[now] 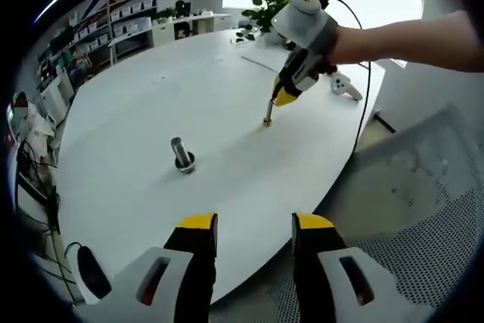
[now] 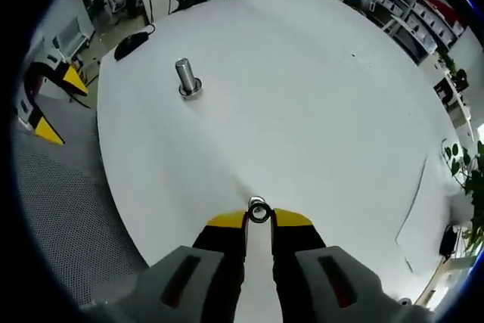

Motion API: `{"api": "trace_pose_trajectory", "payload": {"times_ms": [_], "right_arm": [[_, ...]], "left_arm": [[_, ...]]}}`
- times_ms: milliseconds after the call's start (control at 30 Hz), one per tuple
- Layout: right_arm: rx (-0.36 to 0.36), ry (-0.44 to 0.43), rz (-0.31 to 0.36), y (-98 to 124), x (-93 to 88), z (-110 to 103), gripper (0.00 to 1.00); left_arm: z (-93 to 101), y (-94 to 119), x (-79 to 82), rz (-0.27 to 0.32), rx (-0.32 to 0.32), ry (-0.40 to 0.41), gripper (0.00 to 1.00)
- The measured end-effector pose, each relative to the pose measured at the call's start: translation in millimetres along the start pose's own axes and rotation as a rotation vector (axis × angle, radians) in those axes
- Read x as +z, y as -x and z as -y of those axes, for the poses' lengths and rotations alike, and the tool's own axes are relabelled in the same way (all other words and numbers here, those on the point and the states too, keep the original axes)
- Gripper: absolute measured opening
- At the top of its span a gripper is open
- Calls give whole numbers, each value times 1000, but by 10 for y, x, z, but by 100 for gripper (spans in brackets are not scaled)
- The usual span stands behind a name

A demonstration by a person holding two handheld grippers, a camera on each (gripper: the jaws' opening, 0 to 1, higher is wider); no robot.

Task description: Place the washer onto the threaded stud by aligning its center hole with the stud, sliding it down to the base, and recovering from edge contact or off-axis alignment until the washer reaches the visible bottom stop.

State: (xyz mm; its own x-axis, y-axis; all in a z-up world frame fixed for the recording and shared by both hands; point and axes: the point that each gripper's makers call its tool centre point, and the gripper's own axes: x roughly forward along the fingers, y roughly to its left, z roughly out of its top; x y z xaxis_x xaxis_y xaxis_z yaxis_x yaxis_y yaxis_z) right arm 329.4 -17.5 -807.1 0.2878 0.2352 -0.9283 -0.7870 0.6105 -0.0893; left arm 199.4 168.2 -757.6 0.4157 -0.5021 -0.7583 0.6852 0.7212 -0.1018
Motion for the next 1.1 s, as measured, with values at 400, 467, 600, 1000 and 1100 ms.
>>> {"api": "trace_pose_trajectory", "payload": {"times_ms": [400,467,600,1000,1100], "right_arm": [[14,22,-29,-98,12,5,14],[18,25,-37,-134,2,6,14],[25,29,-55,-207,-27,12,14],[42,48,-116,-401,-74,-81,14],[45,43,-123,-443,-92,-66,15]], "left_arm": [[6,-11,-19,-9,-3,-1,38],[10,-10,-19,-9,-5,0,37],[14,-12,-23,-10,-7,-1,37],[-2,-7,-18,-5,-6,10,37],[-18,-6,-16,-4,0,11,37]]}}
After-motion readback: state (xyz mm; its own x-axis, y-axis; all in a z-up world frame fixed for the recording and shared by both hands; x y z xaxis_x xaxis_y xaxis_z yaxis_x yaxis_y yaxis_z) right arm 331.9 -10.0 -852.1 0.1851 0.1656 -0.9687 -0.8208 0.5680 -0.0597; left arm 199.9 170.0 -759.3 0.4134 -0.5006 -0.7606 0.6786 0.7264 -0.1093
